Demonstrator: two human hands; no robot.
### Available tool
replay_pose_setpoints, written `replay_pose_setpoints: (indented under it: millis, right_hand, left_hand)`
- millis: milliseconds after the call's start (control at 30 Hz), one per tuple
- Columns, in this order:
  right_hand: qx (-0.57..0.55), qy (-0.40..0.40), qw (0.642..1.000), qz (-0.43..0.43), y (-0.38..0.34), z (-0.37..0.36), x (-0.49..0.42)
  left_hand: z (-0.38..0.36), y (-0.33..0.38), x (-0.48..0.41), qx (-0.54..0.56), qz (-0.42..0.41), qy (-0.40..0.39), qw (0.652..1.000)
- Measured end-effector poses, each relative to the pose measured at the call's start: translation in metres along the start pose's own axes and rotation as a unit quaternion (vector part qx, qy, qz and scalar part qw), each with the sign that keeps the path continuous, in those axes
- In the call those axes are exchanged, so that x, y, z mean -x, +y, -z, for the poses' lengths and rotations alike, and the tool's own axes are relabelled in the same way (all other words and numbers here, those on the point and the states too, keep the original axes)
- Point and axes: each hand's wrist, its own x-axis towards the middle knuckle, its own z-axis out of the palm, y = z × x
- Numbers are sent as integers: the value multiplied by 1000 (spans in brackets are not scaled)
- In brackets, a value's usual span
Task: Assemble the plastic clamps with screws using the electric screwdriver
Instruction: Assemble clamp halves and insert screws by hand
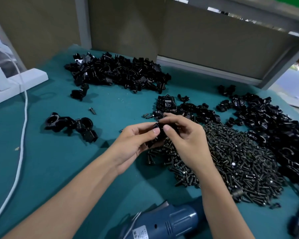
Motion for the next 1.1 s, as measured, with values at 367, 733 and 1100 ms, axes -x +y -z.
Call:
replay_pose_setpoints:
  millis: [367, 733, 1100]
  right_hand:
    - [-30, -17, 999, -11, 2, -3, 1]
    - [-57, -56, 996, -23, 2, -4, 1]
    - [201, 27, 979, -14, -5, -3, -39]
  left_hand:
    - [-4, -5, -2, -4, -26, 64, 998]
    - [-7, 0, 2, 54, -48, 66, 995]
    - [24, 21, -5, 215, -74, 123, 966]
